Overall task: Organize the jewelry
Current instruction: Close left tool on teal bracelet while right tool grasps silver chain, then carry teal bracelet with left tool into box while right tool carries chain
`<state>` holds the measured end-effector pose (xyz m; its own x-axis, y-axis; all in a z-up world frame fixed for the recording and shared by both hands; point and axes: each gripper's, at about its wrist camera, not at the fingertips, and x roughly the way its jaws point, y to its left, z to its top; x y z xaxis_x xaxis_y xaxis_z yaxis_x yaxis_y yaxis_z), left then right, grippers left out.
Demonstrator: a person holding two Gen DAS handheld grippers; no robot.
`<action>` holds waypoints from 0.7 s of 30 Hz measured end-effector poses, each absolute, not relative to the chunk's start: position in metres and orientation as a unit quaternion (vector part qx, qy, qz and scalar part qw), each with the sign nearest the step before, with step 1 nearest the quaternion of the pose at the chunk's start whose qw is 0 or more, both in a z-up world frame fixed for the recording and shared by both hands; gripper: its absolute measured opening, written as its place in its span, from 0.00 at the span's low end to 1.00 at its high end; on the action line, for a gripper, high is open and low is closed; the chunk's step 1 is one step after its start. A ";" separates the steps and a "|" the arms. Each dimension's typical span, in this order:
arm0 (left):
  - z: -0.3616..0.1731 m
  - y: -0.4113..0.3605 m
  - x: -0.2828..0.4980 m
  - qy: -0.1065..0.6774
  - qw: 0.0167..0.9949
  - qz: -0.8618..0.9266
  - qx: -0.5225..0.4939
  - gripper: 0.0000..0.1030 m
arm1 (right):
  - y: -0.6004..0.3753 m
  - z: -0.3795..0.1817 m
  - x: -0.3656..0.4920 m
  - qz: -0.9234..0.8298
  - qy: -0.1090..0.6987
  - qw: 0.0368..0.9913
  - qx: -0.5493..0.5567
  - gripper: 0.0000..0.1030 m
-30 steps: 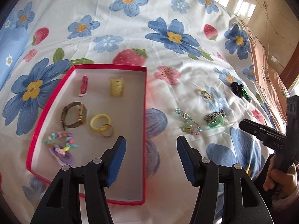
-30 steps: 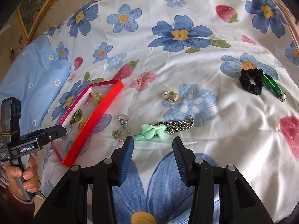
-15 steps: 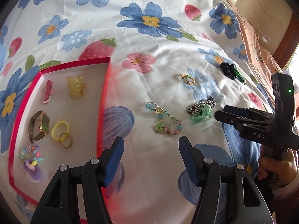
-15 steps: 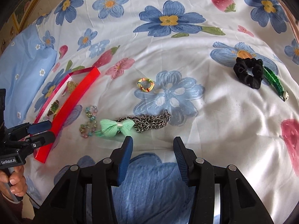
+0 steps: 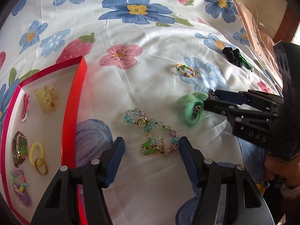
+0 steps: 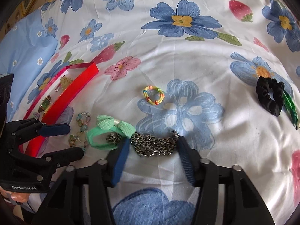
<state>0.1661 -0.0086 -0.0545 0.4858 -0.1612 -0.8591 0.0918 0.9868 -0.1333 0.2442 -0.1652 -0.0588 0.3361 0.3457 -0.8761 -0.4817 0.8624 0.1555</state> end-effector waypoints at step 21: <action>0.000 0.014 0.126 0.438 0.891 -0.103 -0.068 0.12 | -0.182 0.010 0.228 0.282 0.466 0.838 0.032 0.09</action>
